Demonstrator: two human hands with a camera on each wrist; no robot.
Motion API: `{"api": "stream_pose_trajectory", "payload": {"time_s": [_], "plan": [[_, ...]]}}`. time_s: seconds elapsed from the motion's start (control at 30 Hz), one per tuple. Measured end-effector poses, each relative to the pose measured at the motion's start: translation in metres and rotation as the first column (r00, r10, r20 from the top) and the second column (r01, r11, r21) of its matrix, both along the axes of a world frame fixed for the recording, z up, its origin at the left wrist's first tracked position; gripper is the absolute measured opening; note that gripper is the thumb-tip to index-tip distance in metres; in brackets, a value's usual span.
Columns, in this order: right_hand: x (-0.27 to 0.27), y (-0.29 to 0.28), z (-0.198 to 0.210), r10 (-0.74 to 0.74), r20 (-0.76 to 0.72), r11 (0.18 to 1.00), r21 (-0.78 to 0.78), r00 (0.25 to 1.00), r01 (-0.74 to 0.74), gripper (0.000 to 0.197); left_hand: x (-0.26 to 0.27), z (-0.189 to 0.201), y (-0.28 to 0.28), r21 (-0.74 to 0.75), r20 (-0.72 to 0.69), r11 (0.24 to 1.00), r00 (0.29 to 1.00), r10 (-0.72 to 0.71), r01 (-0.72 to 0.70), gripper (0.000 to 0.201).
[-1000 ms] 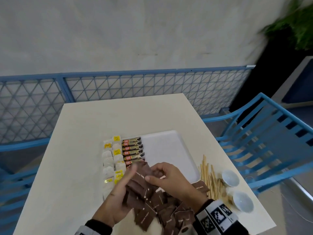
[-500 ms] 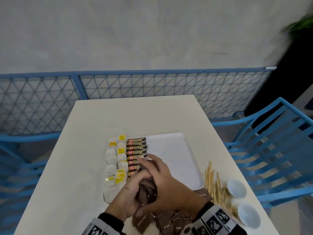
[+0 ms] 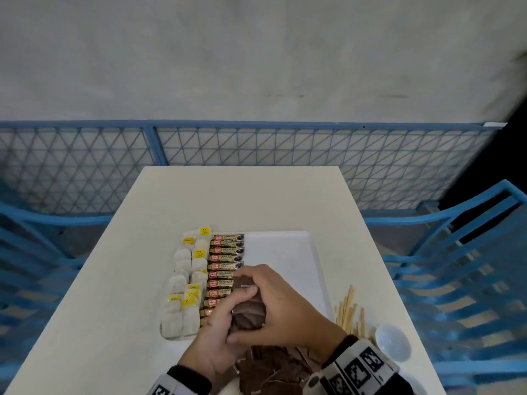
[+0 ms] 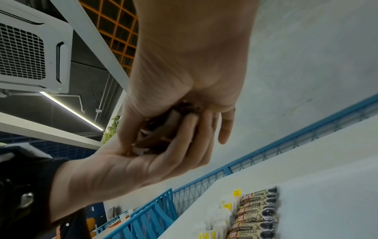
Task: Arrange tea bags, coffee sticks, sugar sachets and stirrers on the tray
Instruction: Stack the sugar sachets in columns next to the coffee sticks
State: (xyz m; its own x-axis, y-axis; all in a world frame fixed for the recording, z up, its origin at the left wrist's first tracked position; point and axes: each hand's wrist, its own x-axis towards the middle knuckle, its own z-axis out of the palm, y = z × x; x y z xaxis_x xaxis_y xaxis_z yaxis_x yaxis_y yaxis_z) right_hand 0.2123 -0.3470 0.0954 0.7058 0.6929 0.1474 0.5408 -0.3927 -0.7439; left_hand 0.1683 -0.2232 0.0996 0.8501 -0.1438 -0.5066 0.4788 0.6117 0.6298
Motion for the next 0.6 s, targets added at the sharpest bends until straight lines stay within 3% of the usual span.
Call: {"api": "stream_pose_trajectory", "payload": {"time_s": [0.1, 0.23, 0.33, 0.6], "plan": [[0.005, -0.006, 0.001, 0.046, -0.069, 0.996, -0.068, 0.997, -0.051, 0.095, -0.001, 0.001, -0.008, 0.0, -0.008, 1.0, 1.0, 0.01, -0.01, 0.037], [0.008, -0.014, 0.005, 0.051, -0.15, 0.999, -0.007, 0.987, -0.053, 0.065, -0.001, 0.002, -0.009, -0.099, -0.021, 0.993, 0.997, 0.069, -0.071, 0.04], [0.007, -0.018, 0.005, 0.026, -0.18, 0.998, 0.067, 0.983, -0.015, 0.059, -0.003, 0.001, -0.013, -0.119, -0.029, 0.99, 0.997, 0.076, -0.079, 0.041], [0.007, -0.026, 0.012, 0.158, -0.147, 0.987, 0.001, 0.976, -0.16, 0.087, -0.006, 0.005, -0.03, -0.088, -0.133, 0.979, 0.976, 0.169, -0.182, 0.039]]}}
